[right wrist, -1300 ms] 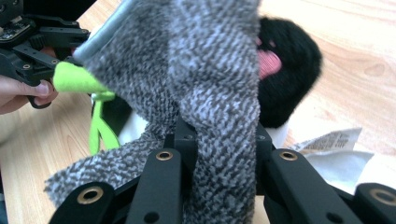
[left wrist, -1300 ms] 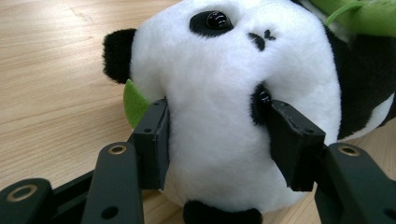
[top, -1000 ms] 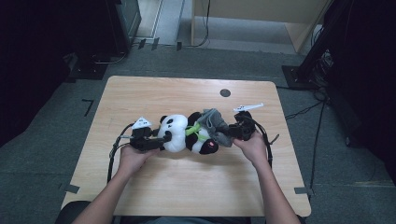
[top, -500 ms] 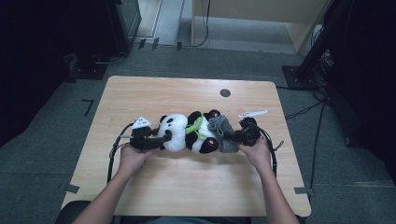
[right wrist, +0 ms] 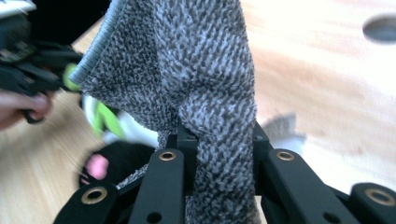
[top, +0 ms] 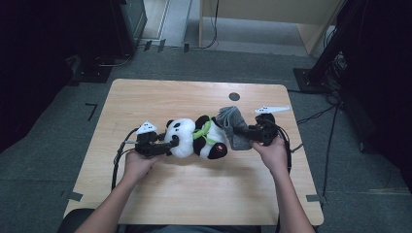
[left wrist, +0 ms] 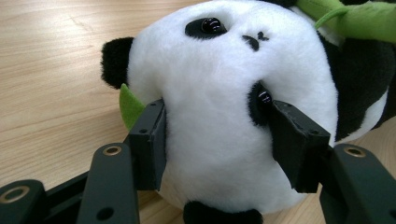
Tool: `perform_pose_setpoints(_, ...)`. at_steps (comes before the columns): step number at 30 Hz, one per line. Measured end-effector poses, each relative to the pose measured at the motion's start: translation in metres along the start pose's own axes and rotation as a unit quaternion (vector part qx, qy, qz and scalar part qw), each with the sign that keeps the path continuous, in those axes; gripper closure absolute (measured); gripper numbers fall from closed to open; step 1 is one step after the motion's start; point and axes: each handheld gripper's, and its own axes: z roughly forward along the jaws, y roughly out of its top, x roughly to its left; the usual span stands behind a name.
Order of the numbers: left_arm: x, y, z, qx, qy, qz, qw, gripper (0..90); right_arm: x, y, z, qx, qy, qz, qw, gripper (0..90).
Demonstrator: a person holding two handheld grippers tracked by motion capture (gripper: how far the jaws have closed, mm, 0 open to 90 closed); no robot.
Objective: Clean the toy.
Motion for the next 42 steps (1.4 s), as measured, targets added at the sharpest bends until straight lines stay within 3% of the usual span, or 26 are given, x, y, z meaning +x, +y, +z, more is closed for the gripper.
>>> perform_pose_setpoints(5, 0.000, 0.000, 0.000, -0.002, 0.001, 0.003, 1.0000, 40.6, 0.019, 0.021, 0.003, 0.000, 0.008, -0.020, 0.9998, 76.2)
perform_pose_setpoints(14, -0.002, 0.001, -0.001, -0.002, 0.000, 0.012, 0.9999, 38.5, 0.055, 0.051, 0.028, 0.007, 0.031, -0.051, 0.9982, 76.1)
perform_pose_setpoints(22, -0.002, 0.001, -0.002, -0.006, -0.004, 0.029, 0.9995, 36.6, 0.075, 0.051, 0.067, 0.055, 0.043, -0.065, 0.9955, 76.1)
perform_pose_setpoints(27, -0.001, 0.001, -0.002, -0.008, -0.009, 0.036, 0.9993, 33.9, 0.070, 0.050, 0.084, 0.072, 0.036, -0.053, 0.9953, 76.2)
perform_pose_setpoints(34, 0.000, 0.005, -0.006, -0.004, -0.017, 0.045, 0.9988, 27.7, 0.052, 0.050, 0.093, 0.080, 0.034, -0.030, 0.9958, 76.2)
perform_pose_setpoints(38, 0.003, 0.005, -0.011, -0.010, -0.032, 0.045, 0.9984, 25.5, 0.046, 0.054, 0.098, 0.083, 0.035, -0.020, 0.9958, 76.4)
perform_pose_setpoints(42, 0.001, 0.004, -0.014, -0.013, -0.037, 0.066, 0.9971, 23.0, 0.044, 0.059, 0.103, 0.090, 0.030, -0.024, 0.9952, 76.4)
